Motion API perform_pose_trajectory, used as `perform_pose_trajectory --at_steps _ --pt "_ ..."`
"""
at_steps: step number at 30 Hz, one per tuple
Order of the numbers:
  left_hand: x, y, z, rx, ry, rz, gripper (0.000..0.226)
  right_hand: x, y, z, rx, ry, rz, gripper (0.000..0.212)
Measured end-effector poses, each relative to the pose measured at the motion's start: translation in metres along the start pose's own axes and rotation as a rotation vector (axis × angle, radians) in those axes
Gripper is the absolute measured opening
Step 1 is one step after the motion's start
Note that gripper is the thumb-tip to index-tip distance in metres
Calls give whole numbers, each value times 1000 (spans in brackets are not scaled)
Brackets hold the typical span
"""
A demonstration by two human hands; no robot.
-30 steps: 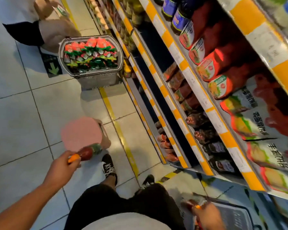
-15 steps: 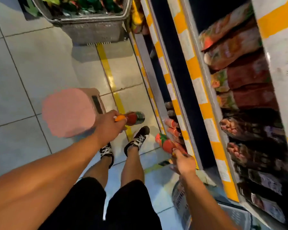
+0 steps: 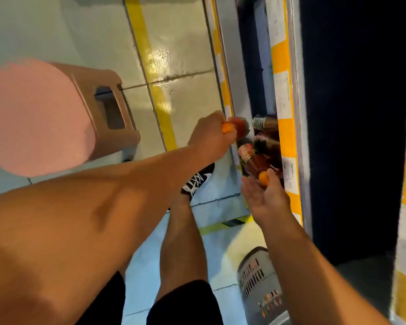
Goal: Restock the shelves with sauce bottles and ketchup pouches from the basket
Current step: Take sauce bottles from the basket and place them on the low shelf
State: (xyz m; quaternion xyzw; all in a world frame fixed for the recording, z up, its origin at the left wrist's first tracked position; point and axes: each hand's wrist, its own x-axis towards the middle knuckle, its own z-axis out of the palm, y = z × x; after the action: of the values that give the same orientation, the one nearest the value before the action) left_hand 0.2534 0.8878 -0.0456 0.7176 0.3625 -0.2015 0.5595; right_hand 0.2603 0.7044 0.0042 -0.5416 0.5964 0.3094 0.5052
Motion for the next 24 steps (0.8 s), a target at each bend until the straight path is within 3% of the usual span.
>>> perform_pose_trajectory --at_steps 5,11,16,20,24 --pt "39 -6 38 119 -21 83 18 42 -4 15 108 -33 -2 48" --pt "73 -12 71 271 -68 161 16 71 -10 21 101 -84 -77 29" --pt "85 4 85 385 -124 287 27 81 -16 24 99 -157 -78 55" --pt "89 24 86 447 -239 271 22 78 -20 23 59 -202 -116 45" --pt "72 27 65 443 -221 197 21 62 -6 10 7 -224 -105 40"
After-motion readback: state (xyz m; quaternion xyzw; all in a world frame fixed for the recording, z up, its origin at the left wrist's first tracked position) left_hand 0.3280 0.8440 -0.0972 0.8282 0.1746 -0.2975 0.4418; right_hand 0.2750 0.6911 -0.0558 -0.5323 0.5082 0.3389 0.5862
